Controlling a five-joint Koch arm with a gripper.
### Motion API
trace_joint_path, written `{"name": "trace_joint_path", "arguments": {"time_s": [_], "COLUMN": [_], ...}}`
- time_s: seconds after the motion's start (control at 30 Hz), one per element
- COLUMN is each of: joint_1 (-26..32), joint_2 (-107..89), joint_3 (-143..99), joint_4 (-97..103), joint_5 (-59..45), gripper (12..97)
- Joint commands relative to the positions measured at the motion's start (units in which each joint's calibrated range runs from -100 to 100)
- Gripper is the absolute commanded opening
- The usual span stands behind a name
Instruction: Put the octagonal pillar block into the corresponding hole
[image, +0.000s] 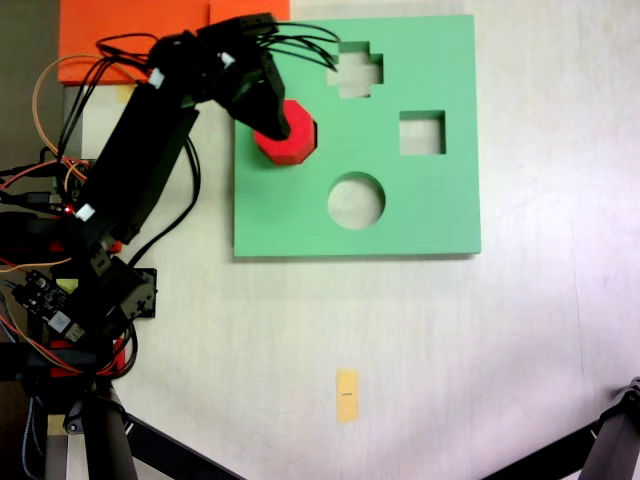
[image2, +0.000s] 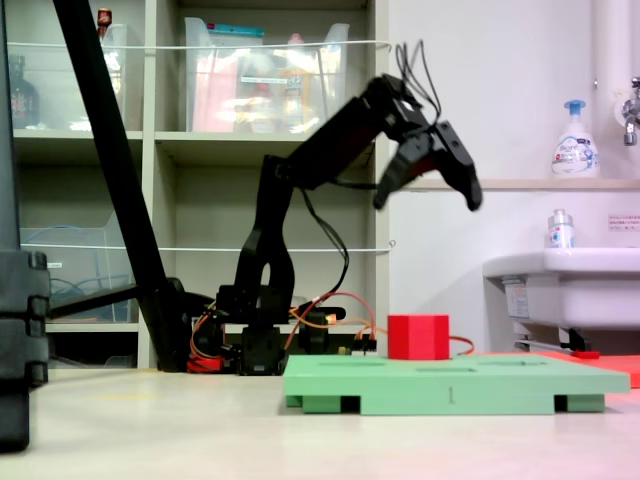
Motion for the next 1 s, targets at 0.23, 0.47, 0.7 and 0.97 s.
{"name": "trace_joint_path", "arguments": {"time_s": [0.23,0.47,0.7,0.97], "joint_1": [-15.34,-23.88,-25.54,-23.35], "joint_2": [-30.14,-32.1,-64.22,-74.56], "joint_3": [2.21,-10.16,-94.9,-138.27], "joint_4": [16.81,29.04,102.6,109.15], "joint_5": [-31.94,-46.06,-55.63,-60.07], "gripper": [56.3,52.7,49.1,48.9]}}
